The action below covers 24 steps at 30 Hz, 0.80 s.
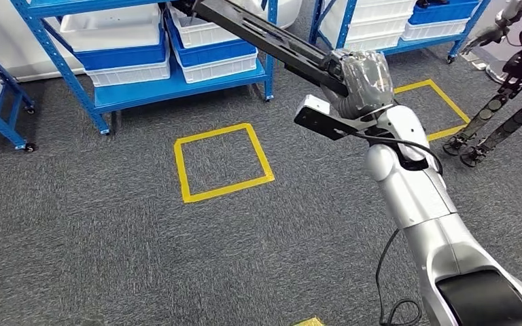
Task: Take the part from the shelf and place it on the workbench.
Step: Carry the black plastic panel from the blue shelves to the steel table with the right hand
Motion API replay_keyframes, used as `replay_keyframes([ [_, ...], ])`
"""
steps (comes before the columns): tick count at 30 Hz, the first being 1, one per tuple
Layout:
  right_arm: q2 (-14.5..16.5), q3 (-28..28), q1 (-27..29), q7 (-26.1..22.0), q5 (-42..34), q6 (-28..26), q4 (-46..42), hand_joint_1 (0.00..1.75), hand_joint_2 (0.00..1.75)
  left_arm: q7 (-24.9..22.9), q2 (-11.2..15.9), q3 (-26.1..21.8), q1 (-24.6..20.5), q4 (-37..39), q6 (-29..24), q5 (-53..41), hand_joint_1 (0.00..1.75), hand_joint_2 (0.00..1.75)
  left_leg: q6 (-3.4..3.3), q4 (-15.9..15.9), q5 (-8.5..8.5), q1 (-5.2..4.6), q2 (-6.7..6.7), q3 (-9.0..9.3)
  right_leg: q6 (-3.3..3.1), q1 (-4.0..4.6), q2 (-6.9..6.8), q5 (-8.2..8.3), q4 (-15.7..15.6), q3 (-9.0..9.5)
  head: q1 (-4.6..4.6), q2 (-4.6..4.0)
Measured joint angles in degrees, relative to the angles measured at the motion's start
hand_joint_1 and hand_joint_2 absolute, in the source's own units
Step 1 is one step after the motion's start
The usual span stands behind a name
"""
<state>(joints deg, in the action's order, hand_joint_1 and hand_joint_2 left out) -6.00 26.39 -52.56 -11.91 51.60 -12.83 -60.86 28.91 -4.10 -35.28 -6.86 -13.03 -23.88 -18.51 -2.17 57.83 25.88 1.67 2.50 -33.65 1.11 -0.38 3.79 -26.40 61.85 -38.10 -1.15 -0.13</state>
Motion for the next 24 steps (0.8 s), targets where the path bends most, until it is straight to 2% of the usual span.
replay_keyframes([
  [1,0.0,-0.1,-0.1,0.1,0.2,-0.2,0.1,1.59,1.75,0.0,0.0,0.0,0.0,0.0,0.0,0.0,0.00,1.75,-0.06,-0.1,-0.05,-0.05,-0.85,0.00,0.02,-0.11,-1.51,-1.46,3.4,-1.67,0.15,0.00],
  [2,0.0,-0.1,-0.2,0.2,0.4,-0.4,0.3,1.59,1.75,0.0,0.0,0.0,0.1,0.0,0.0,-0.1,0.00,1.75,-0.11,-0.1,-0.05,-0.02,-1.81,-0.04,0.11,-0.21,-2.43,-2.88,7.3,-3.47,0.31,0.00],
  [3,-0.1,-0.1,-0.2,0.3,0.7,-0.5,0.5,1.59,1.75,0.0,0.0,0.0,0.1,0.0,0.0,-0.1,0.00,1.75,-0.10,-0.1,-0.04,0.00,-2.70,-0.06,0.37,-0.41,-2.84,-3.71,10.3,-4.82,0.30,0.00],
  [4,-0.2,-0.2,-0.2,0.5,0.9,-0.7,0.8,1.59,1.75,0.0,0.0,0.0,0.1,0.0,0.0,-0.2,0.00,1.75,-0.07,-0.1,-0.01,0.04,-3.59,-0.07,0.80,-0.65,-3.09,-3.86,11.6,-5.37,0.32,0.00],
  [5,-0.4,-0.3,-0.1,0.6,1.2,-0.7,1.0,1.59,1.75,0.0,-0.1,0.0,0.1,0.0,0.0,-0.3,0.00,1.75,0.01,0.0,0.04,0.13,-4.41,-0.08,1.39,-0.93,-3.42,-3.16,10.5,-4.67,0.33,0.00],
  [6,-0.6,-0.4,-0.1,0.8,1.3,-0.8,1.2,1.59,1.75,0.0,-0.1,0.0,0.1,0.0,0.0,-0.5,0.00,1.75,0.16,0.0,0.12,0.24,-5.13,-0.05,2.01,-1.22,-4.04,-1.93,7.4,-3.03,0.33,0.00],
  [7,-0.8,-0.6,-0.2,1.0,1.6,-1.0,1.4,1.59,1.75,0.0,-0.1,0.0,0.1,0.0,0.0,-0.6,0.00,1.75,0.42,0.1,0.23,0.28,-5.81,-0.03,2.56,-1.45,-5.35,-0.66,3.2,-0.85,0.37,0.00],
  [8,-1.0,-0.8,-0.3,1.2,1.8,-1.3,1.6,1.59,1.75,0.0,-0.1,0.0,0.1,0.0,0.0,-0.8,0.00,1.75,0.78,0.2,0.39,0.21,-6.43,-0.04,2.83,-1.34,-6.52,0.43,-0.4,1.10,0.40,0.00],
  [10,-1.5,-1.2,-0.6,1.6,2.1,-1.9,2.0,1.59,1.75,-0.1,0.0,0.0,0.0,0.0,0.0,-1.1,0.00,1.75,1.55,0.4,0.59,-0.10,-7.51,0.04,2.40,-0.91,-7.51,1.36,-3.9,2.77,0.33,0.00],
  [11,-1.8,-1.5,-0.7,1.7,2.2,-2.1,2.2,1.59,1.75,-0.2,0.0,0.0,0.0,0.0,0.0,-1.1,0.00,1.75,1.85,0.3,0.61,-0.17,-8.02,0.15,1.96,-0.64,-6.88,1.52,-3.8,2.68,0.26,0.00],
  [12,-2.2,-1.8,-0.7,1.8,2.3,-2.2,2.4,1.59,1.75,-0.2,-0.1,0.0,-0.1,0.0,0.0,-1.2,0.00,1.75,2.12,0.2,0.65,-0.10,-8.51,0.27,1.49,-0.78,-6.19,1.67,-3.8,2.55,0.18,0.00],
  [13,-2.6,-2.1,-0.8,1.8,2.4,-2.2,2.6,1.59,1.75,-0.3,-0.1,0.0,-0.1,0.0,0.1,-1.2,0.00,1.75,2.38,0.4,0.99,0.11,-8.29,0.28,1.13,-0.96,-5.57,1.80,-3.9,2.53,0.15,0.00],
  [14,-2.8,-2.3,-0.8,1.9,2.5,-2.3,2.8,1.59,1.75,-0.4,-0.1,0.0,-0.2,0.0,0.1,-1.3,0.00,1.75,2.56,1.3,1.91,0.32,-7.37,-0.08,0.65,-1.16,-4.97,1.95,-3.9,2.53,0.15,0.00],
  [15,-3.0,-2.5,-0.9,2.1,2.7,-2.4,3.0,1.59,1.75,-0.5,-0.1,0.0,-0.2,0.0,0.1,-1.5,0.00,1.75,2.65,3.6,3.49,0.44,-5.97,-1.02,0.16,-1.32,-4.36,2.08,-4.0,2.57,0.11,0.00],
  [17,-3.4,-3.0,-1.0,2.4,3.2,-2.7,3.5,1.59,1.75,-0.7,0.0,0.0,-0.2,0.0,0.1,-1.9,0.00,1.75,2.55,11.1,7.38,0.37,-3.25,-4.35,-0.58,-1.09,-3.02,2.20,-4.0,2.53,0.08,0.00],
  [18,-3.7,-3.3,-1.0,2.5,3.4,-2.7,3.8,1.59,1.75,-0.9,0.0,0.0,-0.2,0.0,0.1,-2.1,0.00,1.75,2.42,14.5,8.60,0.24,-2.70,-6.07,-0.73,-0.85,-2.28,2.22,-3.9,2.53,0.08,0.00],
  [19,-4.1,-3.6,-1.1,2.6,3.7,-2.8,4.2,1.59,1.75,-1.1,0.0,0.0,-0.2,0.0,0.1,-2.3,0.00,1.75,2.22,16.3,8.73,0.14,-2.47,-7.12,-0.84,-0.61,-1.57,2.27,-3.9,2.54,0.09,0.00],
  [20,-4.7,-3.9,-1.2,2.7,4.0,-2.8,4.6,1.59,1.75,-1.4,0.0,0.0,-0.2,0.0,0.1,-2.5,0.00,1.75,1.91,16.1,7.81,0.05,-2.33,-7.26,-0.89,-0.39,-0.88,2.30,-3.9,2.55,0.10,0.00],
  [21,-5.2,-4.3,-1.5,2.8,4.3,-2.8,4.9,1.59,1.75,-1.5,0.1,0.1,-0.2,0.0,0.1,-2.7,0.00,1.75,1.49,14.0,6.08,-0.05,-2.03,-6.45,-0.93,-0.21,-0.21,2.33,-3.9,2.56,0.10,0.00],
  [23,-6.1,-5.0,-2.6,3.0,4.8,-2.7,5.7,1.59,1.75,-1.7,0.4,0.1,-0.3,0.0,0.1,-3.0,0.00,1.75,0.23,6.8,2.25,-0.20,0.71,-3.23,-0.88,0.04,1.12,2.42,-3.9,2.49,0.15,0.00],
  [24,-6.4,-5.3,-3.3,3.2,5.1,-2.7,6.2,1.59,1.75,-1.7,0.6,0.1,-0.3,0.0,0.1,-3.1,0.00,1.75,-0.21,3.9,1.22,-0.29,2.04,-1.87,-0.78,0.02,1.74,2.49,-3.8,2.36,0.16,0.00],
])
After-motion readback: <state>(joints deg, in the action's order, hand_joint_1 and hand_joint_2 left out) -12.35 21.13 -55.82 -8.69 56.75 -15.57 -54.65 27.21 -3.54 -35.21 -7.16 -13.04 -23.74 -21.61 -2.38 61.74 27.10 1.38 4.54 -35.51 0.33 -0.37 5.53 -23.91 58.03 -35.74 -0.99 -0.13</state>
